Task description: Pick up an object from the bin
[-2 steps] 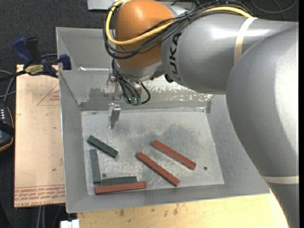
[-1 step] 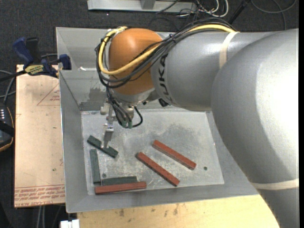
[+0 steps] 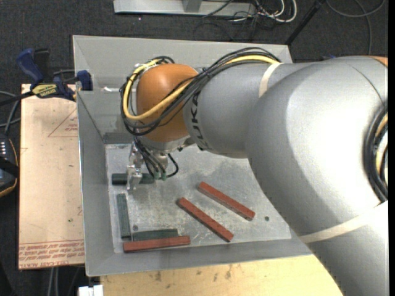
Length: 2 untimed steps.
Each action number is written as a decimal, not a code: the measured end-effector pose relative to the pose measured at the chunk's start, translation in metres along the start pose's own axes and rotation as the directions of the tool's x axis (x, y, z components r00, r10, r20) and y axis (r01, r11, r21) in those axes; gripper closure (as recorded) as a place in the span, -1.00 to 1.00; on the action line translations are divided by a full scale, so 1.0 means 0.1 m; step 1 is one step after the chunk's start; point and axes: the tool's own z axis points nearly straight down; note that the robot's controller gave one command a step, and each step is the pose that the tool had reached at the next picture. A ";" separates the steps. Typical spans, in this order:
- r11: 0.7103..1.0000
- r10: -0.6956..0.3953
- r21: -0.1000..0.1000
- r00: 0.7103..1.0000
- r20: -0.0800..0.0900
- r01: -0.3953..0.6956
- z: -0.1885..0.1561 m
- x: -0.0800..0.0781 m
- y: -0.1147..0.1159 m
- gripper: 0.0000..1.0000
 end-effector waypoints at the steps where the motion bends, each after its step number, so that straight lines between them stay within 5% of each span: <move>1: 1.000 0.000 0.000 1.000 0.000 0.000 0.00 0.00 0.00 1.00; 2: 0.998 0.069 0.008 0.997 -0.017 -0.069 -1.25 -0.22 0.01 1.00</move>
Offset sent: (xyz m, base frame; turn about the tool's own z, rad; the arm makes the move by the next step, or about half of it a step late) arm 0.0185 -0.0013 0.1248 0.0701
